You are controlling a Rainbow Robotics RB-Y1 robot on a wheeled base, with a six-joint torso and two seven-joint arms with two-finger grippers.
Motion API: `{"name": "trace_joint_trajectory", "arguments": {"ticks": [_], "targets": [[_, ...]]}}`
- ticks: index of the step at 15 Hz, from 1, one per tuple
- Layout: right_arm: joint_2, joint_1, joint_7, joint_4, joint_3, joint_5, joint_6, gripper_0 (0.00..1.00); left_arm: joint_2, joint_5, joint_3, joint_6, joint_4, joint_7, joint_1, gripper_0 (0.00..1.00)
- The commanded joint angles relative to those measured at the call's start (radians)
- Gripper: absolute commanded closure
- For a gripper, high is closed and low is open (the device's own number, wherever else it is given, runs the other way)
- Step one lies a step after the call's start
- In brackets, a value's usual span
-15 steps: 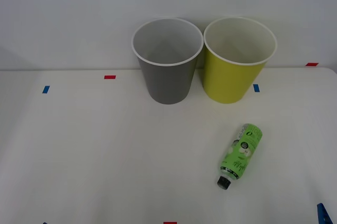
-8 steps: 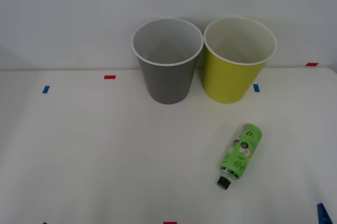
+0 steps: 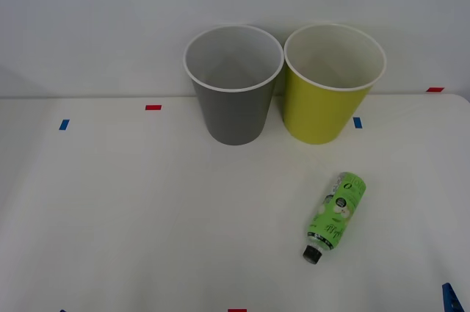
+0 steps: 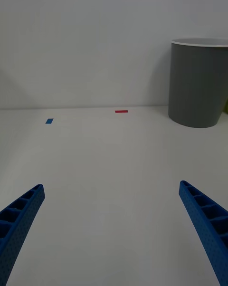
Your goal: Put cans in the gray bin and PET bottles in the light green bin.
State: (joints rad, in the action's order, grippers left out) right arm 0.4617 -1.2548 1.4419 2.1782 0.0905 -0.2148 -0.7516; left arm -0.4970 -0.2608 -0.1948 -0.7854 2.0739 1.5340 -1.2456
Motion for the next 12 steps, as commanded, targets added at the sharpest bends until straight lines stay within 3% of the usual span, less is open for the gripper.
{"name": "trace_joint_trajectory", "arguments": {"ticks": [1, 12], "targets": [[0.0, 0.0, 0.0, 0.0, 0.0, 0.0, 0.0, 0.0, 0.0, 0.0, 0.0, 0.0, 0.0, 0.0, 0.0, 0.02], [0.0, 0.0, 0.0, 0.0, 0.0, 0.0, 0.0, 0.0, 0.0, 0.0, 0.0, 0.0, 0.0, 0.0, 0.0, 0.03]]}}
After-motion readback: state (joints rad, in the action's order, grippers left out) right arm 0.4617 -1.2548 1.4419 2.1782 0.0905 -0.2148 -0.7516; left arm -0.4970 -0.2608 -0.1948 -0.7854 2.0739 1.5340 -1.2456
